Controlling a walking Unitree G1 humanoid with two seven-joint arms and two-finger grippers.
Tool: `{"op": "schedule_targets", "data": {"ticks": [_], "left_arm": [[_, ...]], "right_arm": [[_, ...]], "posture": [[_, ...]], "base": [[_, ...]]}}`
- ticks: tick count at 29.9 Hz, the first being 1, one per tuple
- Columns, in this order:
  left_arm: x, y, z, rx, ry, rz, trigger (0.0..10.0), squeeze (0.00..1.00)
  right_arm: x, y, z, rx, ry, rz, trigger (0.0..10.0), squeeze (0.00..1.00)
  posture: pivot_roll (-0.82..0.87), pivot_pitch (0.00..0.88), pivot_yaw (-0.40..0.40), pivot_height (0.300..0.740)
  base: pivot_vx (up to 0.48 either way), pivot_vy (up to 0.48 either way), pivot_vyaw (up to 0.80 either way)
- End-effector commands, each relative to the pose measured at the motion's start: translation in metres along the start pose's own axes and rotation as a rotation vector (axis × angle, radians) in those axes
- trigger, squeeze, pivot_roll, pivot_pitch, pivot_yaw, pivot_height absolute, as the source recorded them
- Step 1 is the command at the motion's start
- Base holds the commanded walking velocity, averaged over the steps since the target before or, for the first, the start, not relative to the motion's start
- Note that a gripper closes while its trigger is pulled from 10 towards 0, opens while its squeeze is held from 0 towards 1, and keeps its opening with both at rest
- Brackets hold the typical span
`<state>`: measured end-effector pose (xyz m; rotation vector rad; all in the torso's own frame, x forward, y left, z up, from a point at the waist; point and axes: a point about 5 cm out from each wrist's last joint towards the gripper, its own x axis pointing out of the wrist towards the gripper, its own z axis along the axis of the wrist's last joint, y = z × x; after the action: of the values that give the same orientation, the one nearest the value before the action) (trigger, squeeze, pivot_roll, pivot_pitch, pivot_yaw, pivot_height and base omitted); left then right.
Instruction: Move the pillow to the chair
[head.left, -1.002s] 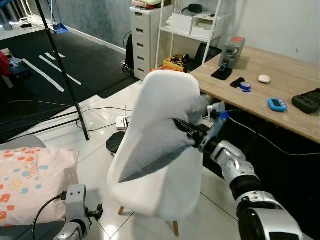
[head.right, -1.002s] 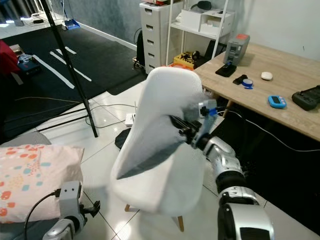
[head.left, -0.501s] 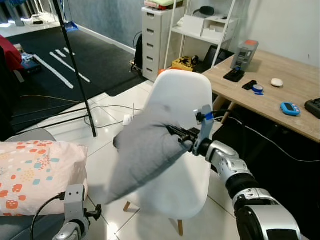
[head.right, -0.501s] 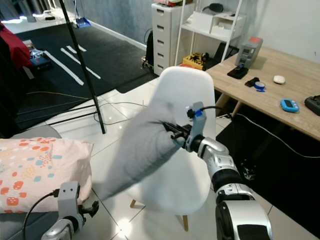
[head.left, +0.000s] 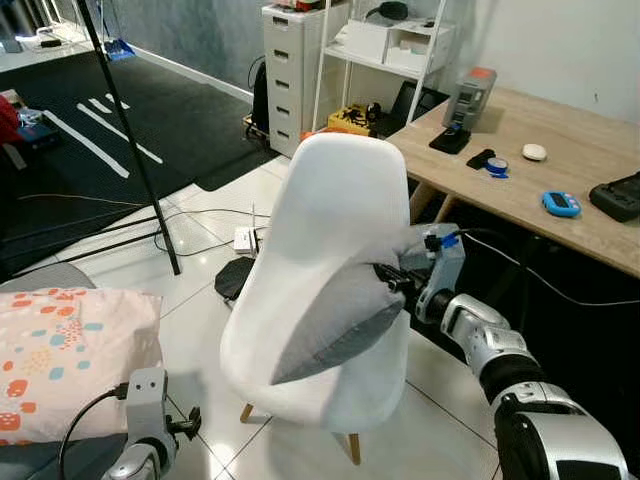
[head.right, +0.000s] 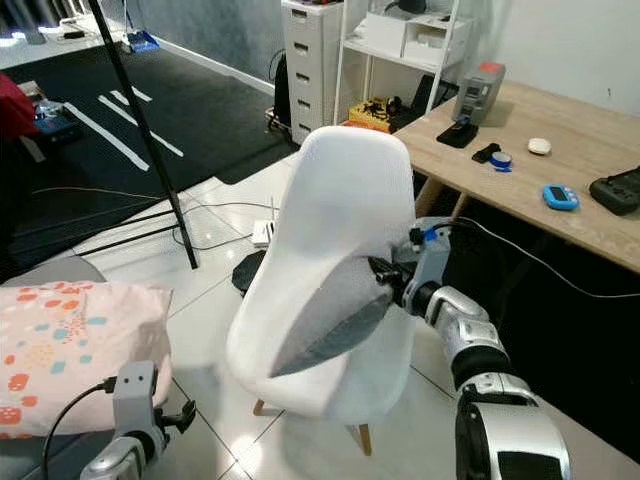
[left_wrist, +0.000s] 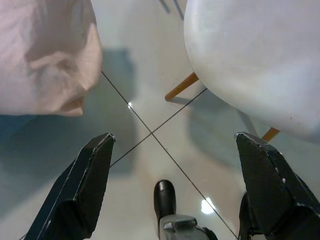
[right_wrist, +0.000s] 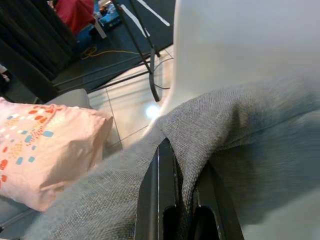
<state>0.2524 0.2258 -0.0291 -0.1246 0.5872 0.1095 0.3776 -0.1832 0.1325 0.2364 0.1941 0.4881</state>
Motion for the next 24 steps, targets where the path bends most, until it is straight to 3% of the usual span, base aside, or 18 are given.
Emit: {"op": "schedule_targets", "data": {"ticks": [1,5,7,13,15,20,22,24], "left_arm": [[-0.003,0.005,-0.007,0.001,0.025,0.011,10.0,0.00],[-0.003,0.005,-0.007,0.000,0.024,0.012,10.0,0.00],[-0.003,0.005,-0.007,-0.002,0.022,0.012,10.0,0.00],[-0.003,0.005,-0.007,-0.003,0.021,0.012,10.0,0.00],[-0.003,0.005,-0.007,-0.002,0.021,0.011,10.0,0.00],[-0.003,0.005,-0.007,-0.002,0.021,0.010,10.0,0.00],[-0.003,0.005,-0.007,-0.001,0.021,0.011,10.0,0.00],[-0.003,0.005,-0.007,0.000,0.022,0.010,10.0,0.00]], "right_arm": [[0.004,0.002,0.019,-0.033,-0.082,-0.009,10.0,0.00],[0.002,-0.004,0.028,-0.046,-0.107,-0.074,10.0,0.00],[-0.001,-0.013,0.040,-0.085,-0.146,-0.164,10.0,0.00],[-0.008,-0.026,0.049,-0.155,-0.160,-0.307,10.0,0.00],[-0.013,-0.033,0.050,-0.148,-0.169,-0.378,10.0,0.00],[-0.013,-0.034,0.046,-0.116,-0.164,-0.395,10.0,0.00],[-0.005,-0.024,0.034,-0.035,-0.156,-0.346,10.0,0.00],[-0.003,-0.023,0.032,-0.011,-0.158,-0.348,10.0,0.00]], "posture": [[-0.10,0.124,-0.003,0.648],[-0.10,0.126,-0.002,0.633],[-0.10,0.126,-0.002,0.618],[-0.10,0.128,-0.001,0.603],[-0.09,0.130,0.001,0.593],[-0.09,0.130,0.001,0.578],[-0.09,0.129,0.001,0.563],[-0.09,0.127,0.004,0.558]], "base": [[0.000,0.000,0.00],[0.000,0.000,0.00],[0.000,0.000,0.00],[0.000,0.000,0.00],[0.000,0.000,0.00],[0.000,0.000,0.00],[0.000,0.000,0.00],[0.000,0.000,0.00]]}}
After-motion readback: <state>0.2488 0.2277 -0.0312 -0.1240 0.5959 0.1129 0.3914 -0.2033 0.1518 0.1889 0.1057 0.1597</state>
